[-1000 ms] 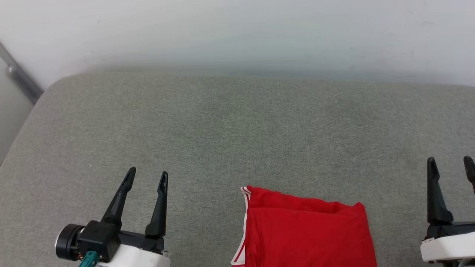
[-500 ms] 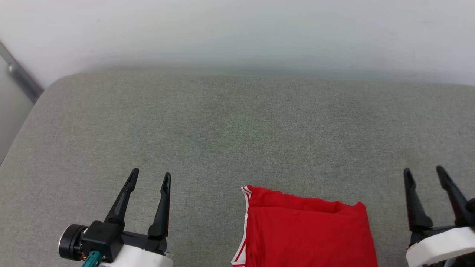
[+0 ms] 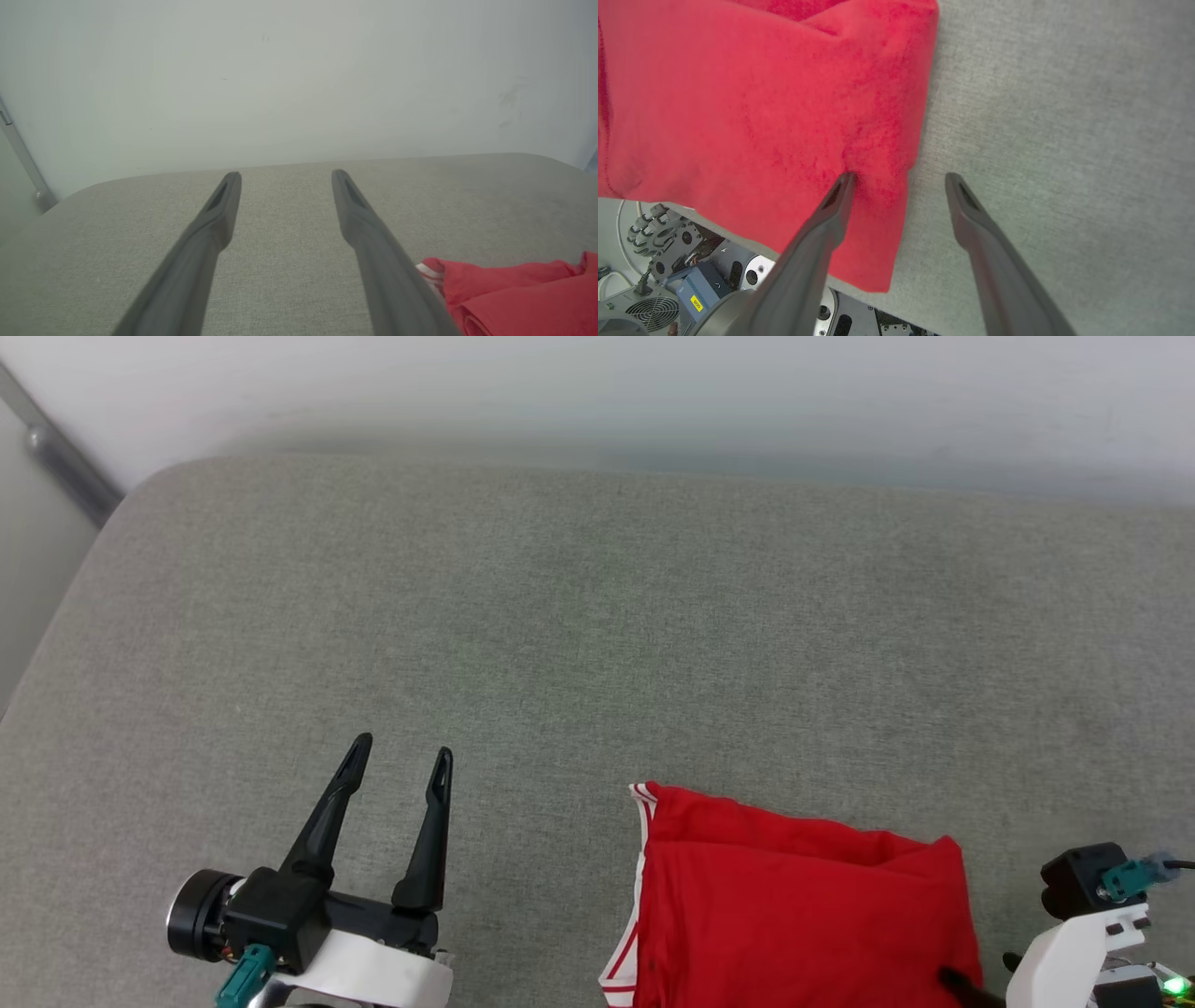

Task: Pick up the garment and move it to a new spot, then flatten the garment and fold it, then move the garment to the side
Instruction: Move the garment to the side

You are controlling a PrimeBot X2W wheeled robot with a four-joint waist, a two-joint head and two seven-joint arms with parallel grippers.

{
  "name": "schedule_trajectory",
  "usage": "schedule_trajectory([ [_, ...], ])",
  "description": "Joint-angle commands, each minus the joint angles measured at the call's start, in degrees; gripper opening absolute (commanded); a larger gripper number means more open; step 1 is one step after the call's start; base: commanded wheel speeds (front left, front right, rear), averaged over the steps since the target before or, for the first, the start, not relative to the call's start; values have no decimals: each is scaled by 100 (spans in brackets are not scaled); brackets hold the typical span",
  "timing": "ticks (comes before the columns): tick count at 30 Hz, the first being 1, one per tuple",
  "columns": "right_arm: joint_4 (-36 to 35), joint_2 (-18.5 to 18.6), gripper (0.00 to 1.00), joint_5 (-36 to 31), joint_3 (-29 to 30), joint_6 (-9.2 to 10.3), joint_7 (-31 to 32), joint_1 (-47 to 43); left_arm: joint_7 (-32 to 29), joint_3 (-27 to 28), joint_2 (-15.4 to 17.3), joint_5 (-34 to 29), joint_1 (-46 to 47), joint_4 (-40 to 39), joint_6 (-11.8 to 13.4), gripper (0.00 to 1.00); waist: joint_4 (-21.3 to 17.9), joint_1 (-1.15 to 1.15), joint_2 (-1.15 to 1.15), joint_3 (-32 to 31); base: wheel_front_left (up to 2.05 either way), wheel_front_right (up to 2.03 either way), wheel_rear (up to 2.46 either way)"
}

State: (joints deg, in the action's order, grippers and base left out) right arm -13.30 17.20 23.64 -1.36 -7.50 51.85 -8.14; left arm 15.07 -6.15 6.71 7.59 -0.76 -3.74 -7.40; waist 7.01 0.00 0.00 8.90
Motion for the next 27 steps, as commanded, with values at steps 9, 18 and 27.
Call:
schedule_trajectory([
  [9,717,-378,100,-205,-101,2,339,270,13,-122,31,29,263,87,-9,100,440,0,0,376,0,0,0],
  [18,1531,-110,0,-461,-724,0,-183,357,13,-190,8,-3,243,156,-9,100,546,0,0,277,0,0,0],
  [27,1013,1270,0,-1220,-1860,8,-450,1330,13,-366,51,-71,123,29,-9,100,-82,0,0,78,0,0,0],
])
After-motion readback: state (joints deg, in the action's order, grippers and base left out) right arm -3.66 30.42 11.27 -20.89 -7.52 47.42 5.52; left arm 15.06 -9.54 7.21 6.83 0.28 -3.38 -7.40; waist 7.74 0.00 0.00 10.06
